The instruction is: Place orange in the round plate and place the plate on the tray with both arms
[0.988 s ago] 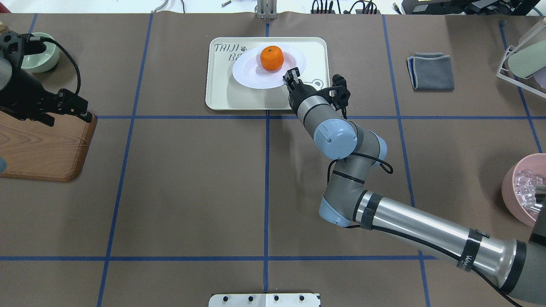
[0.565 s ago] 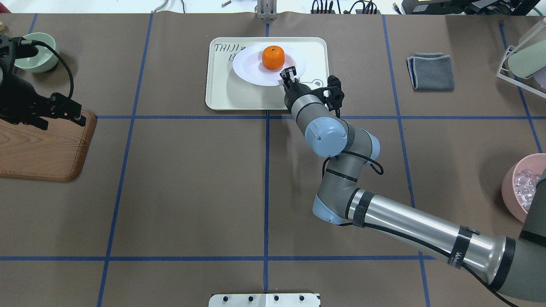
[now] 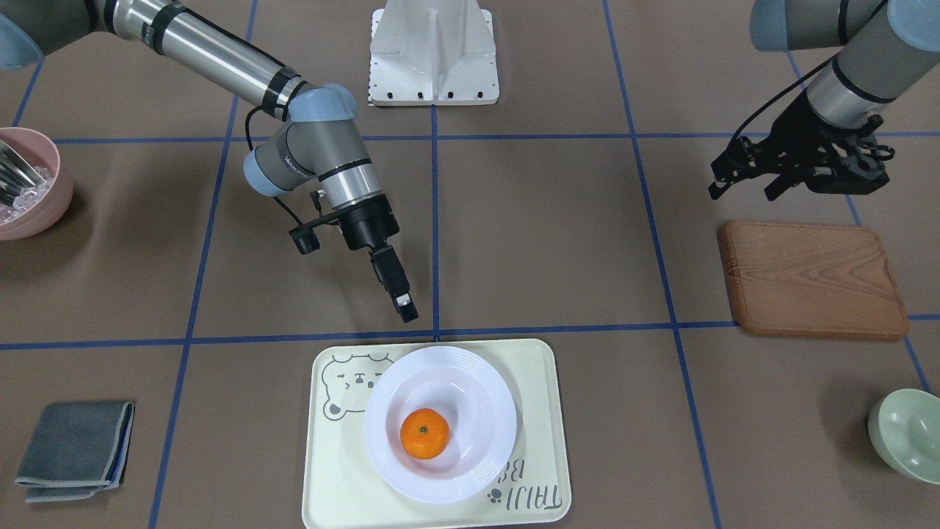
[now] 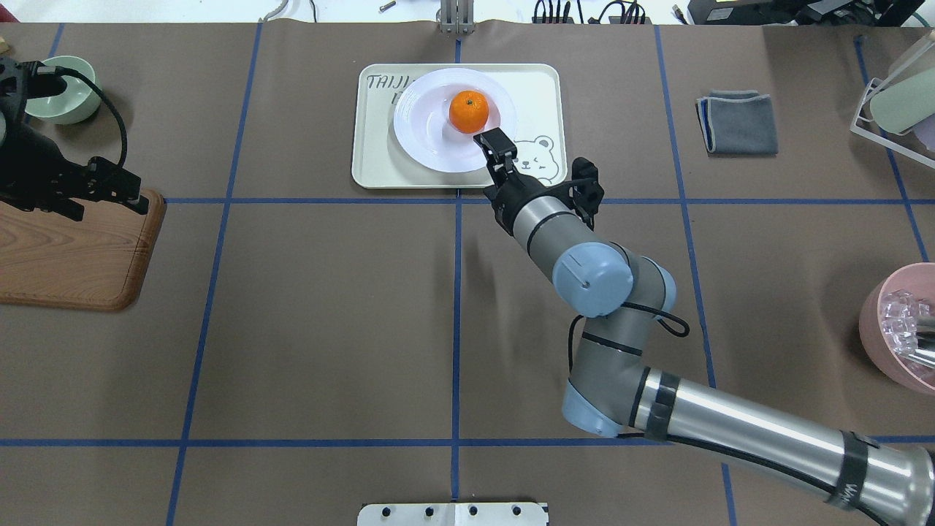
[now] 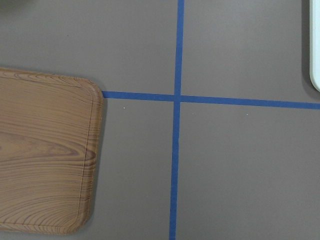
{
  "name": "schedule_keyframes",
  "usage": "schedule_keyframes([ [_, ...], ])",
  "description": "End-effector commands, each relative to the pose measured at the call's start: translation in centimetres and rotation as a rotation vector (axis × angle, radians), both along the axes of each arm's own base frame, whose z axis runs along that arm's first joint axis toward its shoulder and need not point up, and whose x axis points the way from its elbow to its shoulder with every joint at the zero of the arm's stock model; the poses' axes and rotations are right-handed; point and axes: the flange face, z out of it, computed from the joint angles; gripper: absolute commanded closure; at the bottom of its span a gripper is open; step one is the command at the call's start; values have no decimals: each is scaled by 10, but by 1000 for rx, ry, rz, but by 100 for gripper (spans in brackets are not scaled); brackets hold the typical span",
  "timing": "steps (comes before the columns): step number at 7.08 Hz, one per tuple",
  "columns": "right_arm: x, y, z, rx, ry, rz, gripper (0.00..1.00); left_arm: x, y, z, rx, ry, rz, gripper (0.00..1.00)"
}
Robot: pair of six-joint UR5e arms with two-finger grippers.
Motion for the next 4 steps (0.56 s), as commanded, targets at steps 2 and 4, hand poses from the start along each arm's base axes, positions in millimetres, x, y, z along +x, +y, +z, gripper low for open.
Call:
schedule_keyframes([
  [2,88,70,27,134,69,-172,0,0,0,1,0,-1,1,1],
  [4,129,80,62,252,234,-310,0,-1,0,7,-7,-8,1,1],
])
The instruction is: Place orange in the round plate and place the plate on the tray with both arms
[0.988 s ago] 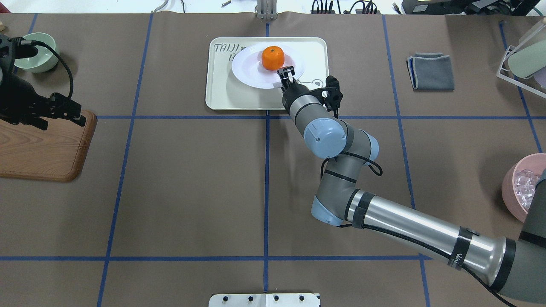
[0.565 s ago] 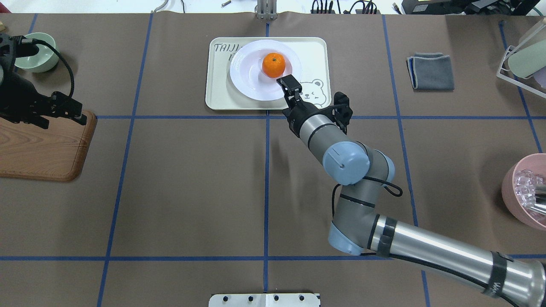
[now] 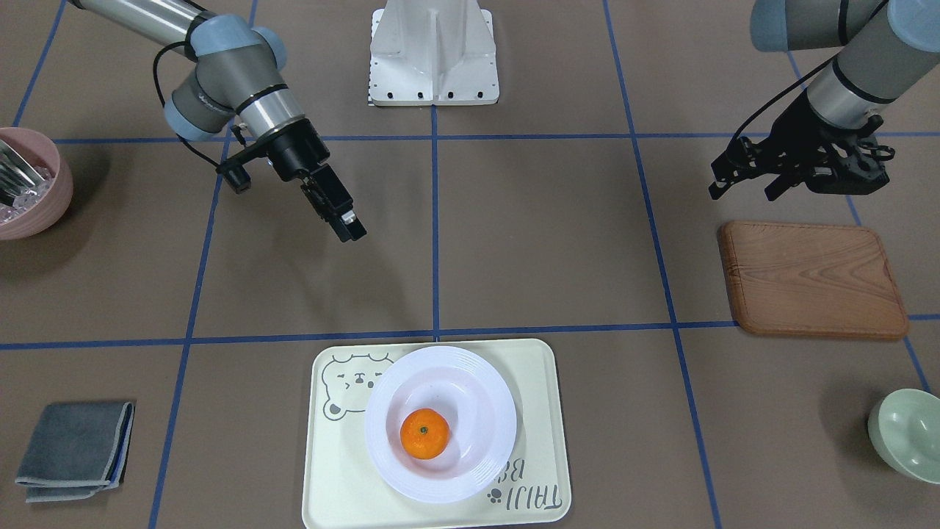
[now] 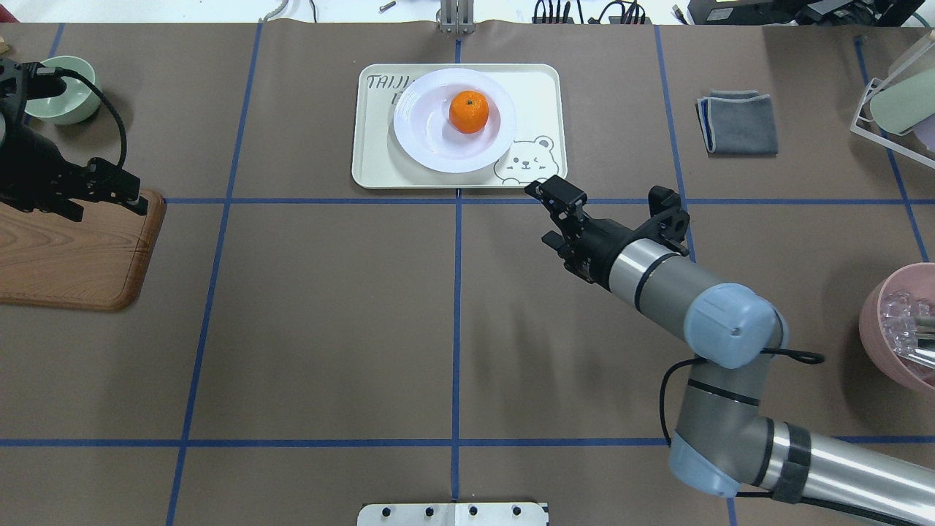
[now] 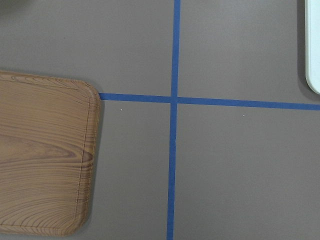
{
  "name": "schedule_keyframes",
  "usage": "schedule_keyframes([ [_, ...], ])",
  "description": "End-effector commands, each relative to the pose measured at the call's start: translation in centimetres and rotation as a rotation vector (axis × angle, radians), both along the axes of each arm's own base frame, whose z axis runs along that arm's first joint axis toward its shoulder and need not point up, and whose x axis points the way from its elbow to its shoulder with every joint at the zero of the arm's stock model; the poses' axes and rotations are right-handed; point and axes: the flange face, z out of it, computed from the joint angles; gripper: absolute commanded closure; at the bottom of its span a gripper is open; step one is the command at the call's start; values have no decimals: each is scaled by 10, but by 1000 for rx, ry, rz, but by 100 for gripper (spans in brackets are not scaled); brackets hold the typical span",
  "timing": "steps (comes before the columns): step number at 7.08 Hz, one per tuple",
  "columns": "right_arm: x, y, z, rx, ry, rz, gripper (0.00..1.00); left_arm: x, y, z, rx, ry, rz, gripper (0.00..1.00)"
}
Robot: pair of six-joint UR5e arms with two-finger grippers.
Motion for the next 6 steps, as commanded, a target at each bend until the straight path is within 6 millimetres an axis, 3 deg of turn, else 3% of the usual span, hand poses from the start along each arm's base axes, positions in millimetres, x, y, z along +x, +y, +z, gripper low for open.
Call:
schedule_keyframes([
  [1,64,-19,39,149,186,-179,0,0,-1,7,-3,-8,5,1],
  [3,201,-89,74,189,244,-393,0,-3,2,14,-9,-15,7,1],
  [4,257,-113,101,230,290,-436,0,-9,-2,15,-5,-21,-10,1],
  [6,327,-139,154,314,384,-463,0,-20,-5,25,26,-44,-5,1],
])
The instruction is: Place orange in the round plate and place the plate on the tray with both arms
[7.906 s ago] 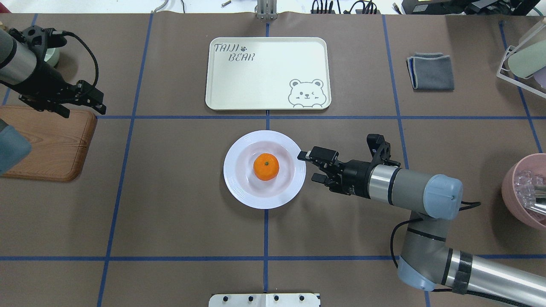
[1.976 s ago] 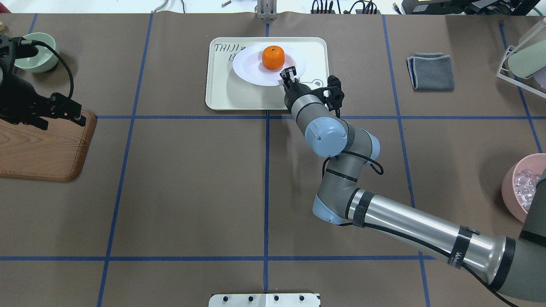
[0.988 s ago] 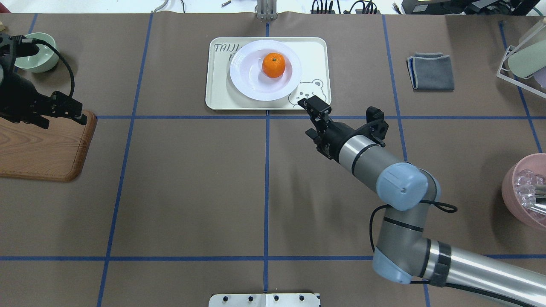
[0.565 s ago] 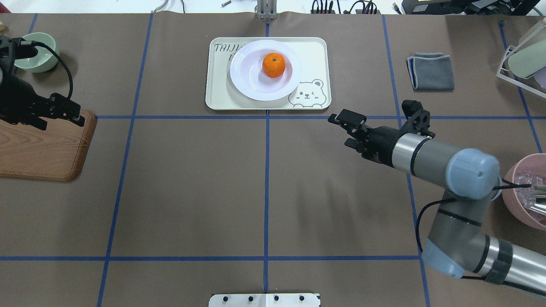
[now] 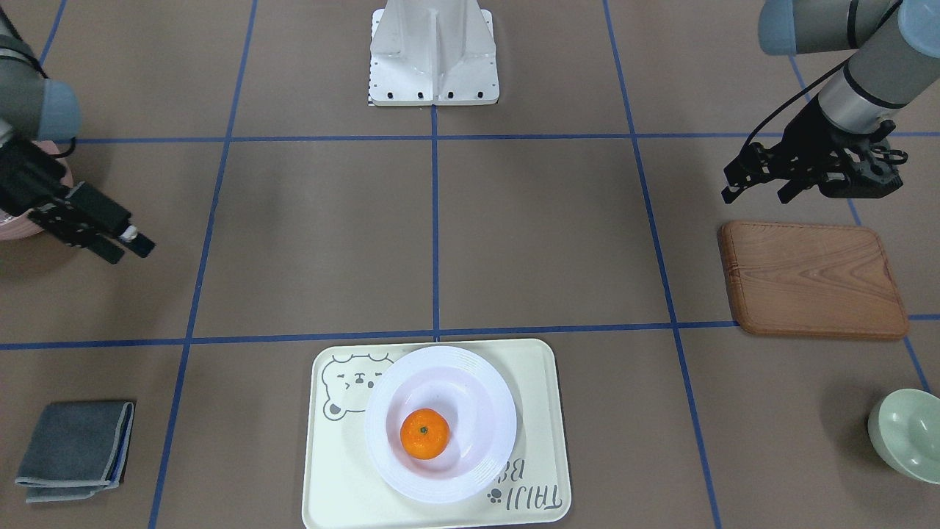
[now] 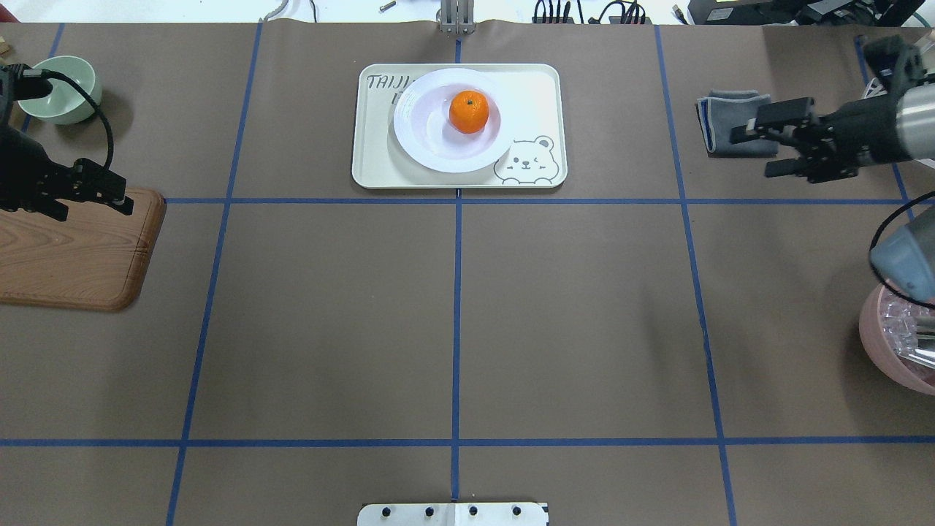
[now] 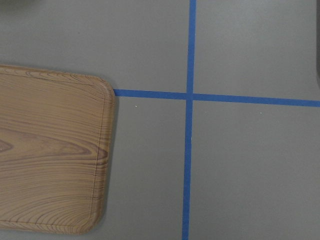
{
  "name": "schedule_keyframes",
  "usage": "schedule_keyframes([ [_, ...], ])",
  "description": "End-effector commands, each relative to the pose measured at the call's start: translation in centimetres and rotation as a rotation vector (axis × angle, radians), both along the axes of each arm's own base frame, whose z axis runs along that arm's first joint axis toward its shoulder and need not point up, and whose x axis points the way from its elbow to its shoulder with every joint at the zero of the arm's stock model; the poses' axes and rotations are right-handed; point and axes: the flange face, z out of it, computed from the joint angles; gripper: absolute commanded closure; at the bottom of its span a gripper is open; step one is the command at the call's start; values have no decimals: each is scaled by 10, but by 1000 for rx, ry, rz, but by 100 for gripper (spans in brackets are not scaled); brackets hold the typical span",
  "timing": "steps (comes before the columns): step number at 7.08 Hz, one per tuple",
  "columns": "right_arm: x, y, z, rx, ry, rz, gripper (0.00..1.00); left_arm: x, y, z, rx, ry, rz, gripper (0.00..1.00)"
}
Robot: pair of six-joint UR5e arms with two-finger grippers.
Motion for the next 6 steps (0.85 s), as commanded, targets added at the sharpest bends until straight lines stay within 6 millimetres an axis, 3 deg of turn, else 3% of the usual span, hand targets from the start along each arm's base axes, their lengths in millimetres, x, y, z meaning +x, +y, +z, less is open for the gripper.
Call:
schedule_keyframes([
  [1,65,-16,55,92,76,-28,0,-27,-4,19,55,-34,16,1],
  [4,88,-19,89,163,216,-68,0,-87,-6,63,153,-97,64,1],
  [6,107,-27,107,202,314,-105,0,-112,-5,83,191,-131,84,1],
])
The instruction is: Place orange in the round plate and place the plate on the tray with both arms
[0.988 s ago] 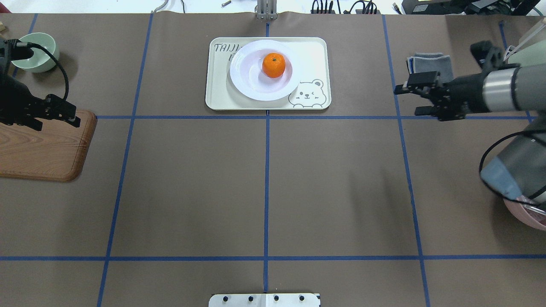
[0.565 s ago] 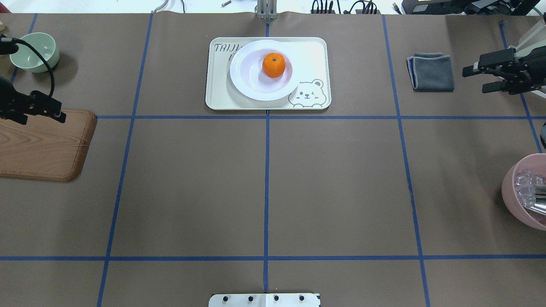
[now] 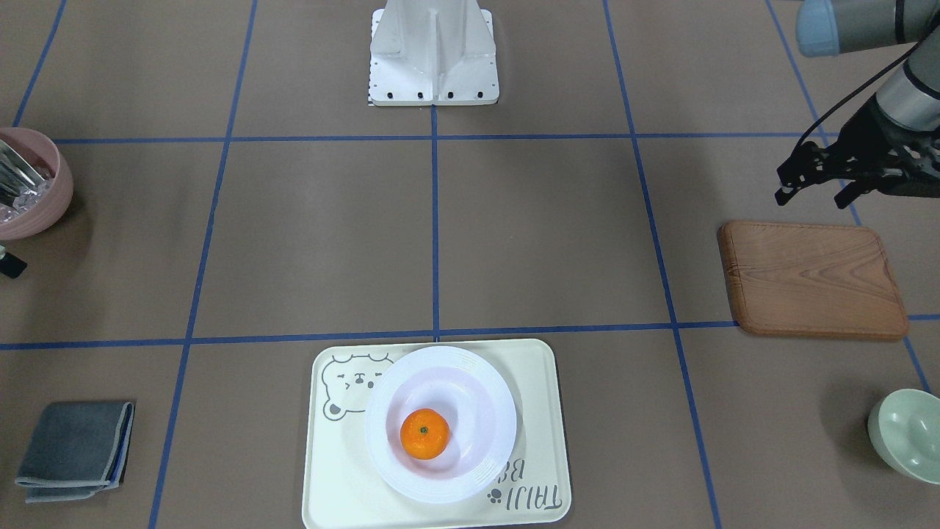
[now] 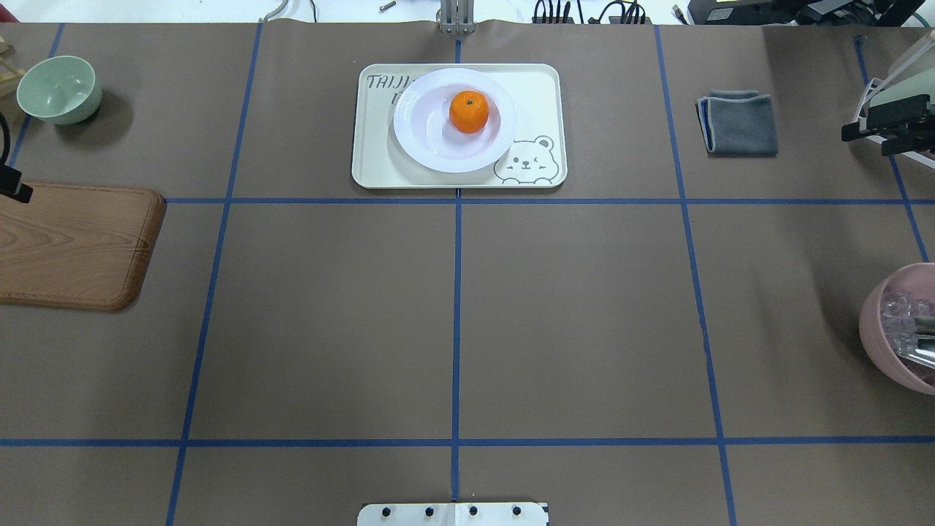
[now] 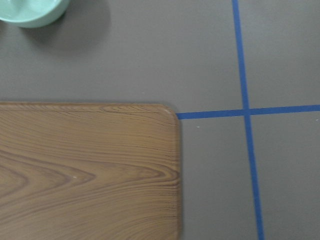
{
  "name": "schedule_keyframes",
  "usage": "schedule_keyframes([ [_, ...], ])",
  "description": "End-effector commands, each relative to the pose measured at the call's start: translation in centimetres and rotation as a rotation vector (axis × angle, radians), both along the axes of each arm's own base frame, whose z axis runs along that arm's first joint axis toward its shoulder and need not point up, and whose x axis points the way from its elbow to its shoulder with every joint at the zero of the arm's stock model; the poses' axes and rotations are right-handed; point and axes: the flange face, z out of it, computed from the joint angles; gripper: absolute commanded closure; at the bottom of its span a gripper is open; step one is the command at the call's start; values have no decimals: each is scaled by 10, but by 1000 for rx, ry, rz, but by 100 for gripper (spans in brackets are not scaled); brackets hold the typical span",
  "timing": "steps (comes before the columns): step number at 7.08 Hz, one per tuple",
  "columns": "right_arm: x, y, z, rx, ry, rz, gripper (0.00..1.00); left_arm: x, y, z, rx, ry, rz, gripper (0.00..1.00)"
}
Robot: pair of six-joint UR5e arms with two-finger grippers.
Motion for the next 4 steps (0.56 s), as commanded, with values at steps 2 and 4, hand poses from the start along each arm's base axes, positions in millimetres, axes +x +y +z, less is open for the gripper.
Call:
schedule_keyframes([
  [2,23,-10,33,25,162,-97,0,-25,1,25,68,-68,47,1],
  [4,34,-18,46,44,291,-185,0,-28,1,33,58,-72,51,1],
])
